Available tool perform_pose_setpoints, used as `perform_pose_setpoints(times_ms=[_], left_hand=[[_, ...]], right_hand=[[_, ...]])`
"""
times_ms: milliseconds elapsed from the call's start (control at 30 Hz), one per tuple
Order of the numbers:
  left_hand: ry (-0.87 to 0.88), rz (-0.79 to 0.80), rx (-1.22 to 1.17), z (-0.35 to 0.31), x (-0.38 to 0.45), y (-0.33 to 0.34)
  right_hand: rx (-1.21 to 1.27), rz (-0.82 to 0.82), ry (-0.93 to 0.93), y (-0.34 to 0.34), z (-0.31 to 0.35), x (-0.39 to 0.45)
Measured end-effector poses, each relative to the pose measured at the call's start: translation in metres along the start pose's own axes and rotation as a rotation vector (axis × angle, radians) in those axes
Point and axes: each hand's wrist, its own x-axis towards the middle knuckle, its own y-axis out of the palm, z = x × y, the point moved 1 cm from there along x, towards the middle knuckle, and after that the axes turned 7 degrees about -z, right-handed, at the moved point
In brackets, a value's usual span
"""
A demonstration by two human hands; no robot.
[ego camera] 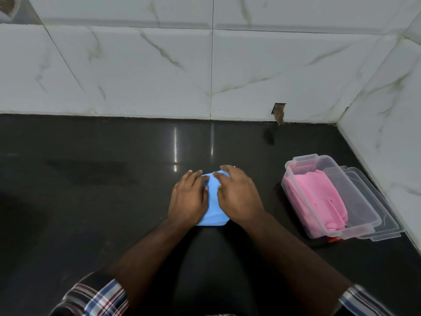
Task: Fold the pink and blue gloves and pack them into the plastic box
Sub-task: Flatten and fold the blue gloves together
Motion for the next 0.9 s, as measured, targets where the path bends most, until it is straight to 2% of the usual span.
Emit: perform_pose_setpoints(times_ms=[100, 167, 900], left_hand=[[-0.024, 0.027, 0.076, -0.002, -0.001, 0.002], [-0.043, 0.045, 0.126, -0.002, -0.004, 0.005], [-0.086, 0.156, 0.265, 0.010, -0.011, 0.019]], right_hand=[[-0.116, 0.180, -0.073, 0.022, -0.003, 0.006], [-0.189, 0.223, -0.069, 0.031, -0.011, 0.002], [-0.193, 0.202, -0.078, 0.040, -0.022, -0.013]])
